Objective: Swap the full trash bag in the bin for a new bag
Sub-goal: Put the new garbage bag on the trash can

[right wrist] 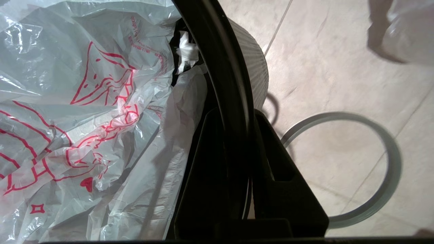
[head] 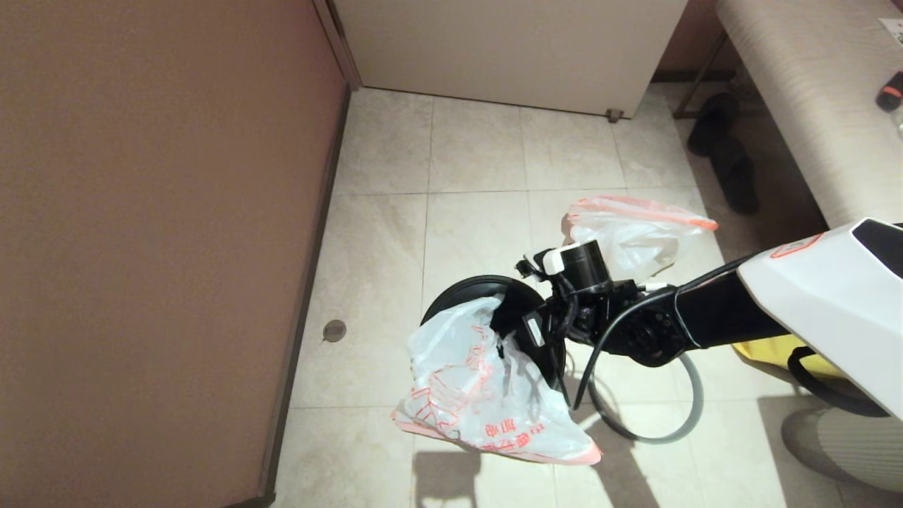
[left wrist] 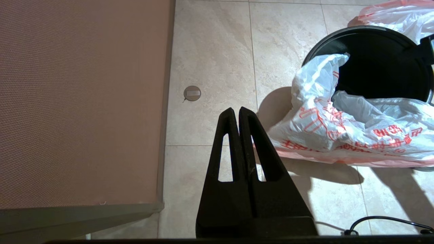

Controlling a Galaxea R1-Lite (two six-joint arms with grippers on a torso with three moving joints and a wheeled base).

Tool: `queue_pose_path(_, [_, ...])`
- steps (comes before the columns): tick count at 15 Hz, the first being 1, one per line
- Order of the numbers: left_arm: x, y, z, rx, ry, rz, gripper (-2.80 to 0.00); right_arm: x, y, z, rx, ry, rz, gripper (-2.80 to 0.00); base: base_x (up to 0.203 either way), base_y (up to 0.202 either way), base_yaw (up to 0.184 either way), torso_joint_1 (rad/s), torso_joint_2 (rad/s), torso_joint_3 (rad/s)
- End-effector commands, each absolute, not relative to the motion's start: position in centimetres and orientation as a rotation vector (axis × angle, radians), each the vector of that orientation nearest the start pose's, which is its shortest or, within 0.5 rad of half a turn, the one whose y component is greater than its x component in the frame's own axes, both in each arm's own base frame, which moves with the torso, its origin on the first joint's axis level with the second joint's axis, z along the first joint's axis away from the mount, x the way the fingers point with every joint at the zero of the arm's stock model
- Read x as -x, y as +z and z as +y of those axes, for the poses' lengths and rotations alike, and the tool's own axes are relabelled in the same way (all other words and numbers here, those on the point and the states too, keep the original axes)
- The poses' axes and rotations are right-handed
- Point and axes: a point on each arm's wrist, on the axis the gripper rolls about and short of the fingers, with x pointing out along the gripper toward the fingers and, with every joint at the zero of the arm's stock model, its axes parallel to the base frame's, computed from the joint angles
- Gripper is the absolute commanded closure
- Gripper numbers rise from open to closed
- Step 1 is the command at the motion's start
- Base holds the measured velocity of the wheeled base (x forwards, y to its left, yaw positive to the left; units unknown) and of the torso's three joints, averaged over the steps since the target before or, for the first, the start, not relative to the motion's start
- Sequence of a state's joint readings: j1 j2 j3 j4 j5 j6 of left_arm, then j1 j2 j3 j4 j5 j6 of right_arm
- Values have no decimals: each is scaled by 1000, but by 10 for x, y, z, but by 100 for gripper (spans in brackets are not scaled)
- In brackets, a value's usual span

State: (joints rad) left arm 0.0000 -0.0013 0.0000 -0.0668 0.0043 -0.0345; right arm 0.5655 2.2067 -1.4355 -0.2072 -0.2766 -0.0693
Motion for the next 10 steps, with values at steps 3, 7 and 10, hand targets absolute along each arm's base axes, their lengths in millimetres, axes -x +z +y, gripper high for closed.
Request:
queue_pose_path(3, [23, 82, 0, 35, 3, -68, 0, -389, 120, 238, 146, 324, 655, 0, 0, 0, 0, 0, 0, 0])
queue_pose_path(7, [23, 82, 0, 35, 3, -68, 0, -402, 105, 251, 71, 347, 681, 0, 0, 0, 0, 0, 0, 0])
queue_pose_path(10, [23, 82, 0, 35, 3, -68, 0, -424, 110, 249, 0, 355, 634, 0, 0, 0, 0, 0, 0, 0])
